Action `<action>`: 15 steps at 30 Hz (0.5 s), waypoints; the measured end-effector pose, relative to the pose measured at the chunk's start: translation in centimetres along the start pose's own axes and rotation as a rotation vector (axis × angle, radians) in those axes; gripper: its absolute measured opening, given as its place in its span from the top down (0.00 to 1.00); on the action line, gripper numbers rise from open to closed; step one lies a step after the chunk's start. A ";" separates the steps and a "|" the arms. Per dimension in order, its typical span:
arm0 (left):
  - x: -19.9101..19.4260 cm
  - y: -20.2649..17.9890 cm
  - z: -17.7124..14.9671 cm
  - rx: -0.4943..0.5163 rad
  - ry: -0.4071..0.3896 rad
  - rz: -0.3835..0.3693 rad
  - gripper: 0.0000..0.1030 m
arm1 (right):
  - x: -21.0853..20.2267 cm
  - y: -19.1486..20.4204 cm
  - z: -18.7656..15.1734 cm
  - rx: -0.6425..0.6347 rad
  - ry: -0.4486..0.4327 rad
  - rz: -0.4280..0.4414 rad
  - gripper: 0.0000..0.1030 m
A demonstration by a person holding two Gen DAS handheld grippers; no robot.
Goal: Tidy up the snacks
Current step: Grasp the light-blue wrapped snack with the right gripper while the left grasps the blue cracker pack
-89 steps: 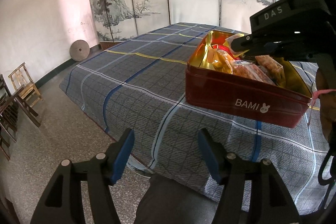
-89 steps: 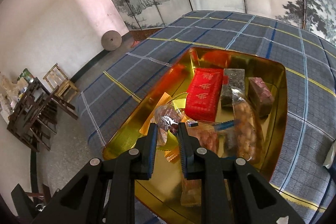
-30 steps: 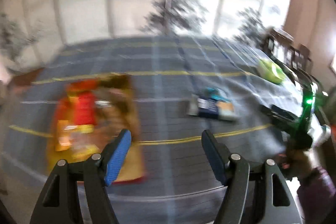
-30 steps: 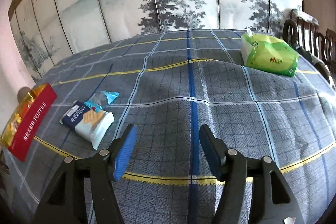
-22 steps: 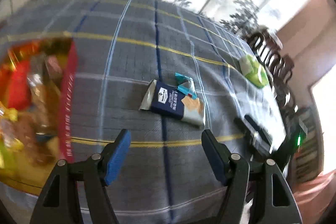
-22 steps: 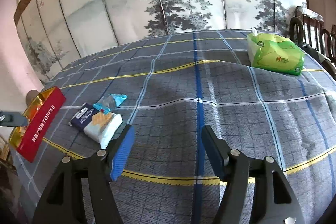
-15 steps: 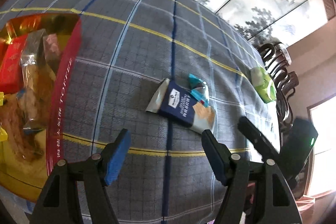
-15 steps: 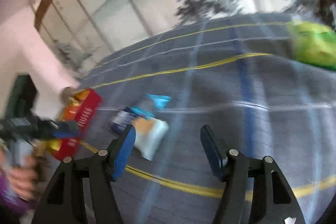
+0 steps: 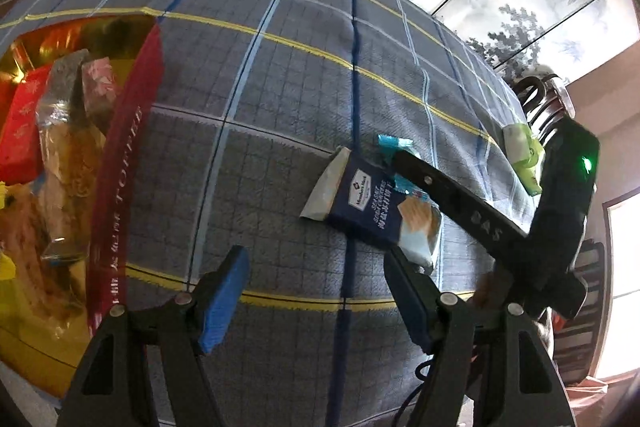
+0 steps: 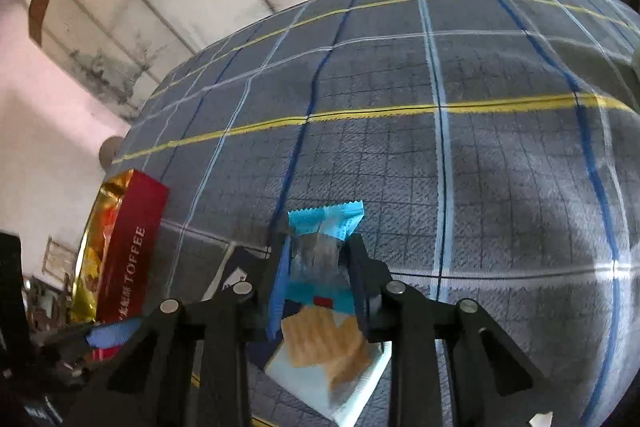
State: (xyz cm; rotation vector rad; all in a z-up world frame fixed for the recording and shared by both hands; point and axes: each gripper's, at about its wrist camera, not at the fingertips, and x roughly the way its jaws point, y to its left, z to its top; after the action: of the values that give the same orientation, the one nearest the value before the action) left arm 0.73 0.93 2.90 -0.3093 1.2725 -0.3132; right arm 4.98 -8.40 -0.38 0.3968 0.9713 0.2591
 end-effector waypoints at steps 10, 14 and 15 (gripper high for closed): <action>2.3 -1.4 1.7 -0.304 0.117 -0.134 0.31 | -9.7 -11.1 -4.2 -0.081 -0.143 -0.254 0.78; 4.0 -3.4 2.8 -0.386 0.137 -0.053 0.31 | -11.2 -14.1 -5.6 -0.046 -0.164 -0.238 0.77; 4.4 -3.9 3.1 -0.401 0.145 -0.036 0.31 | -11.2 -14.3 -5.8 -0.040 -0.165 -0.224 0.77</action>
State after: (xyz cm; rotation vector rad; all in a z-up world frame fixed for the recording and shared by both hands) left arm 4.62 -4.23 1.38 -0.6610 1.4723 -0.1095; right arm -5.41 -24.38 -1.22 0.2652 0.8390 0.0418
